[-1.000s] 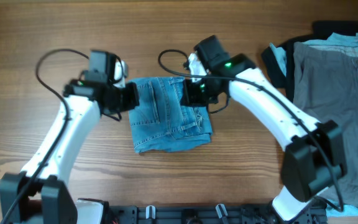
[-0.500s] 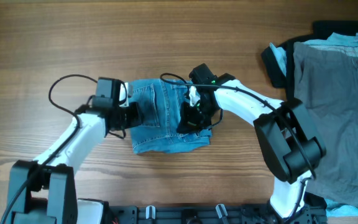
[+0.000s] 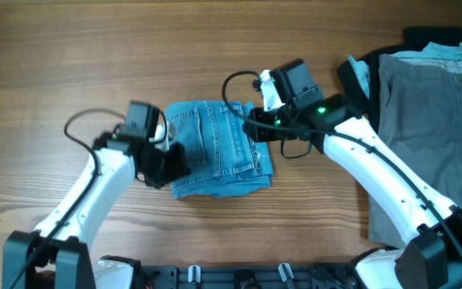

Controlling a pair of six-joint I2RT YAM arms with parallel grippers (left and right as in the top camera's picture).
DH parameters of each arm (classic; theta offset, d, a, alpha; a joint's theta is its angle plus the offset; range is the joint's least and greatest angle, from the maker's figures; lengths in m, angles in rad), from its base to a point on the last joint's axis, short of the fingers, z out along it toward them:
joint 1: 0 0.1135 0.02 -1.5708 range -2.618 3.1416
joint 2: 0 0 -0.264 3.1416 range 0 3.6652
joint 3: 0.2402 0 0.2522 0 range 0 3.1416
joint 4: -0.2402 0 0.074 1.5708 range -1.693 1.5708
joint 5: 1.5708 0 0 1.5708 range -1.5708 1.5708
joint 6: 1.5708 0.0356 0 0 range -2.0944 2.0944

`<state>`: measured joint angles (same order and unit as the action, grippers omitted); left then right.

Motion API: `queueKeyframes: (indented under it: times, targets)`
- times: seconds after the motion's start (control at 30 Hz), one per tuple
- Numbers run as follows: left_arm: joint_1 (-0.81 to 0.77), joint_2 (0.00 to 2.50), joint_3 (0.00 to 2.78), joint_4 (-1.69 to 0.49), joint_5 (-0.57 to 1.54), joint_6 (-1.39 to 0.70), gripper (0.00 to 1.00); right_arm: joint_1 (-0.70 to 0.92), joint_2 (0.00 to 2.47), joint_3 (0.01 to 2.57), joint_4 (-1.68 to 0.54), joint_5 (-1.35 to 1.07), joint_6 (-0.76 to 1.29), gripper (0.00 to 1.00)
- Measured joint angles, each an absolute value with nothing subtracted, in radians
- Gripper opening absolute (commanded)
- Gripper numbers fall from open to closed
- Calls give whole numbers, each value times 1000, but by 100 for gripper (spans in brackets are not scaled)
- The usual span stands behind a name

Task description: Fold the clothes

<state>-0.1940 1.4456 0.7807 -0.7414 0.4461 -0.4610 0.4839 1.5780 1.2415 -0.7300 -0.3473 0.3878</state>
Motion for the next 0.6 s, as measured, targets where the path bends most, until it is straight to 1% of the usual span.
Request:
queueKeyframes:
  times: [0.07,0.2,0.33,0.43,0.47,0.53,0.57,0.6]
  targets:
    - [-178,1448,675,-656,460,-537,4,474,1578,1242,-733,-339,400,25]
    - [-90,1447,590,-519,503,-617,4,475,1578,1242,-733,-339,404,25]
    - [52,1448,585,-371,476,-638,4,475,1578,1242,-704,-355,408,24]
    - [167,1454,669,-365,420,-592,4,479,1578,1241,-651,-394,406,24]
    - [189,1457,715,-384,410,-566,6,485,1578,1241,-619,-403,398,24]
    - [215,1460,847,-469,389,-495,19,508,1578,1241,-533,-411,368,24]
    - [216,1462,898,-529,385,-456,24,525,1580,1241,-477,-410,356,24]
    - [217,1461,1010,-646,384,-430,25,538,1583,1241,-444,-408,348,24]
